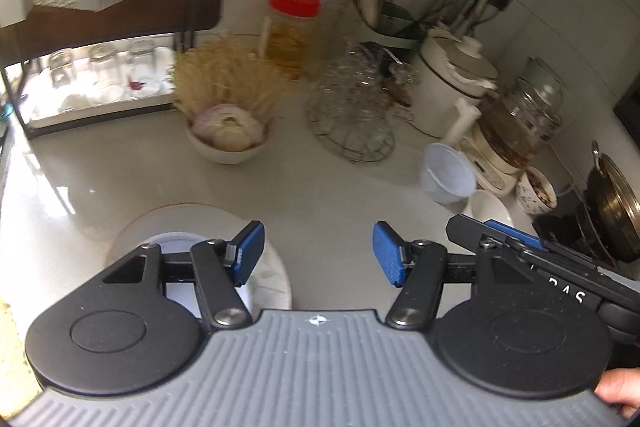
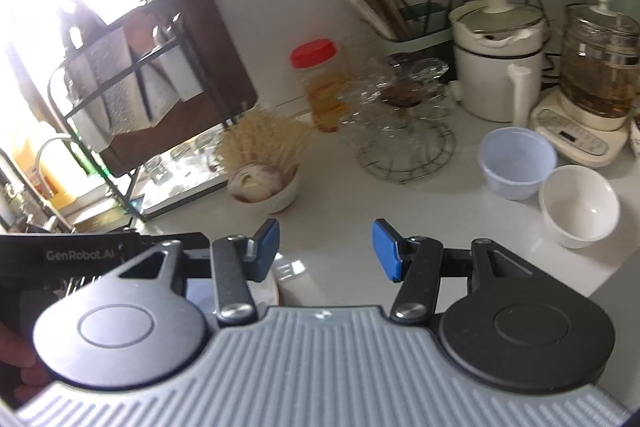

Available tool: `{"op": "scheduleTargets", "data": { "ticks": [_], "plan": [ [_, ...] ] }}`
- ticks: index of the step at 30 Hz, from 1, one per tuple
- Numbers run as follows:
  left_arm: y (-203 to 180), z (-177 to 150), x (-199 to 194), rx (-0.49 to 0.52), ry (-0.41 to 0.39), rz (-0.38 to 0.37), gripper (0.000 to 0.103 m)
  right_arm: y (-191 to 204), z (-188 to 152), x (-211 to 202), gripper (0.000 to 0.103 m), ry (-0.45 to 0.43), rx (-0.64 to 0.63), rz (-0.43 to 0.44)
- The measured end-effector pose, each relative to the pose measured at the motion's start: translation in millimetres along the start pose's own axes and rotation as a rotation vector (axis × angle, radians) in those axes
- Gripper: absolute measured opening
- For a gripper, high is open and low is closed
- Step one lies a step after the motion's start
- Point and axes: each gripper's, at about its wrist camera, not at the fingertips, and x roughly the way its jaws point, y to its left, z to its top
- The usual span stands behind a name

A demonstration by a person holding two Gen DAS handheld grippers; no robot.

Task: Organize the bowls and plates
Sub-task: 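Move the left gripper back to the second translucent plastic bowl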

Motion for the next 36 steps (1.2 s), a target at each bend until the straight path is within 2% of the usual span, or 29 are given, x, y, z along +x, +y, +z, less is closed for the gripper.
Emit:
{"op": "scheduleTargets", "data": {
  "ticks": [21,25,36],
  "plan": [
    [-83,1,44,0.189,0.085,-0.148,0.066,-68,-10,-38,0.055,-0.083,0.132,-0.186],
    [-98,2,58,0.224,0.121,-0.185,0.066,-82,-11,-42,0.055,-0.091,0.156,-0.214],
    [-123,6,91,0.241,0.158,-0.208,0.066,-116,-16,-42,0.055,-0.082,0.222,-0.272]
  ]
}}
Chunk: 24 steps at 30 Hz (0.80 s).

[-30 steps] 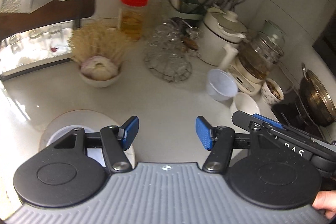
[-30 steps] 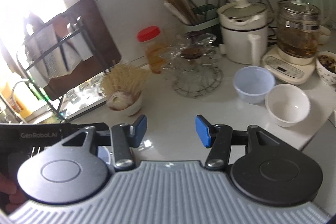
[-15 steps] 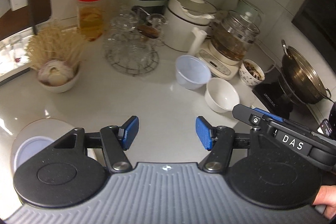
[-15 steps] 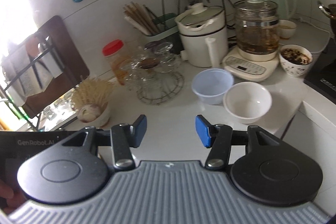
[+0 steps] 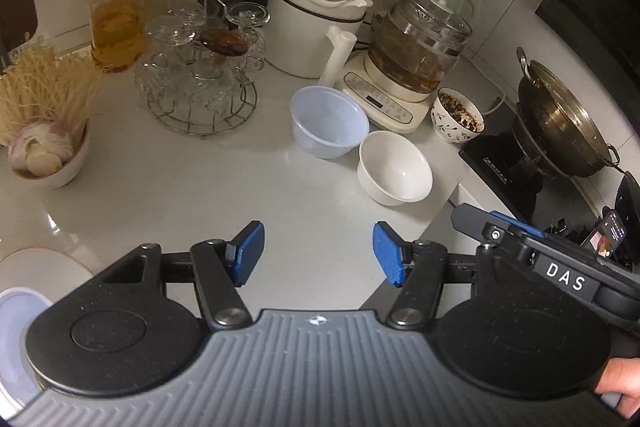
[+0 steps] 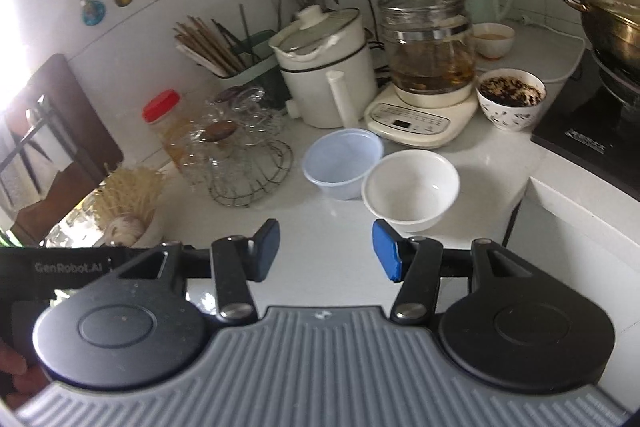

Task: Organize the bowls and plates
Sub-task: 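Move the left gripper back to the second translucent plastic bowl, then grasp the rim of the second plastic bowl with the left gripper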

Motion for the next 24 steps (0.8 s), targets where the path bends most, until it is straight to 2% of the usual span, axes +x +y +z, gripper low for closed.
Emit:
{"op": "scheduleTargets", "data": {
  "ticks": [7,13,17,24],
  "plan": [
    [-9,20,34,-0.015,0.003,0.008,0.066,-28,15,18,0.055,0.003,0.024,-0.012],
    [-9,44,66,-0.079,-0.011,0.033,0.066,-51,37,46,0.055,0.001,0.031,0.002],
    [-10,58,86,-0.089,-0.027,0.044,0.066,-65,49,71,0.055,0.013,0.019,0.010],
    [-4,79,137,-0.162,-0.033,0.049,0.066,-79,72,126,0.055,0.051,0.017,0.029]
  ]
}}
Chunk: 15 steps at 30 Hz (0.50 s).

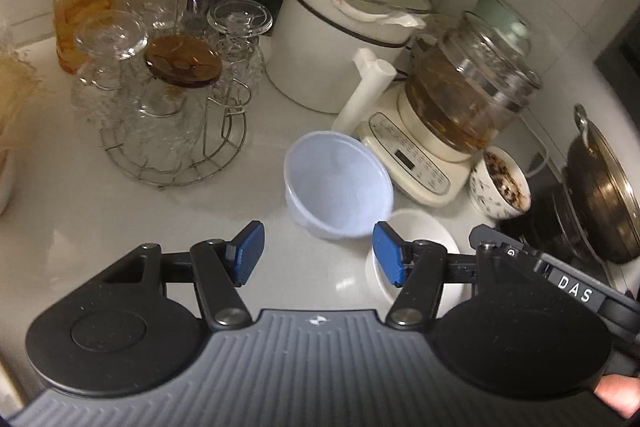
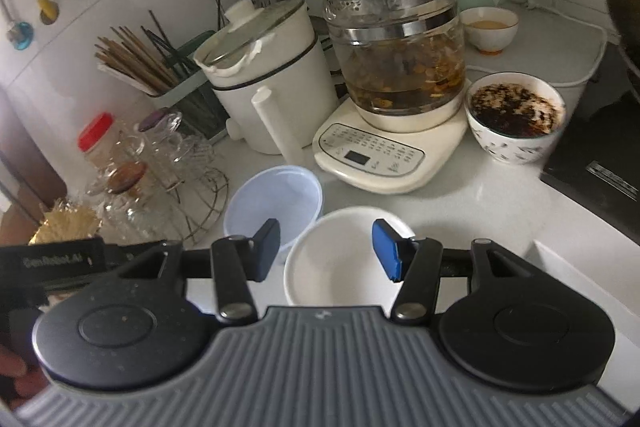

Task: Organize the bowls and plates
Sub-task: 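Grasp the rim of the second plastic bowl with the left gripper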

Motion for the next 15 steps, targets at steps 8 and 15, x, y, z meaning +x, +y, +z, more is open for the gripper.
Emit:
{"op": "scheduleTargets", "data": {
  "ticks": [8,15],
  "plan": [
    [18,15,60,-0.088,0.004,0.014,0.064,-14,18,81,0.054,0.059,0.037,0.048],
    [26,20,88,-0.082,0.010,0.017,0.057,-11,17,129,0.052,0.118,0.015,0.083]
  ]
}}
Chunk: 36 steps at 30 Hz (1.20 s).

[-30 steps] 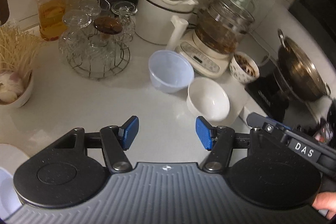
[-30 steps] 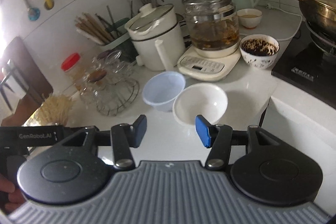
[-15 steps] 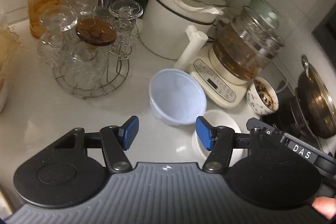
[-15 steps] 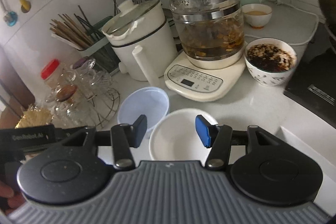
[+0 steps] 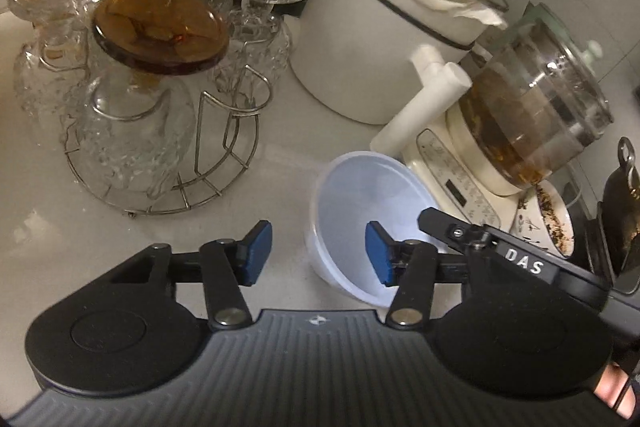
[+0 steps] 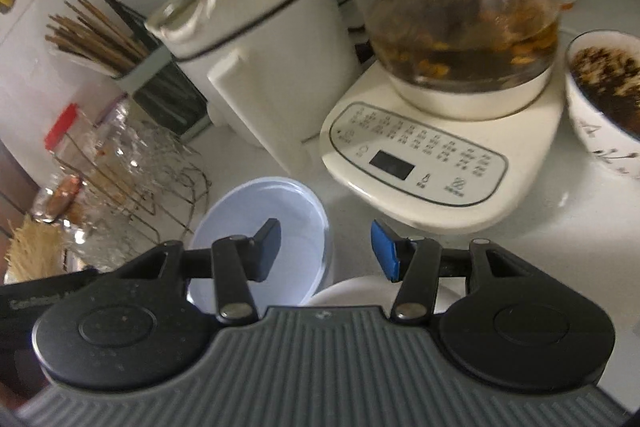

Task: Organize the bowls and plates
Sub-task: 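Grasp the rim of the second plastic bowl with the left gripper, then lift the second plastic bowl and carry it toward the bowl stack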

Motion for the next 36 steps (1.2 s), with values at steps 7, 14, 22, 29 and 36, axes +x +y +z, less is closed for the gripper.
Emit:
{"op": "scheduleTargets", "data": {
  "ticks": [7,14,22,29,36],
  "plan": [
    [3,-3,13,0.007,0.002,-0.015,0.027,2,-2,15,0.025,0.022,-0.005,-0.005],
    [4,-3,18,-0.001,-0.011,-0.018,0.011,4,-2,20,0.013,0.038,-0.041,0.002],
    [-3,3,-1,0.012,-0.053,-0.008,0.009,6,3,12,0.011,0.041,-0.038,0.043],
    [-9,8,-29,0.028,-0.099,0.000,0.009,18,7,-5,0.011,0.010,-0.040,0.079],
    [-14,6,-60,0.018,-0.093,0.007,0.009,30,4,-30,0.011,0.018,-0.035,0.087]
  ]
}}
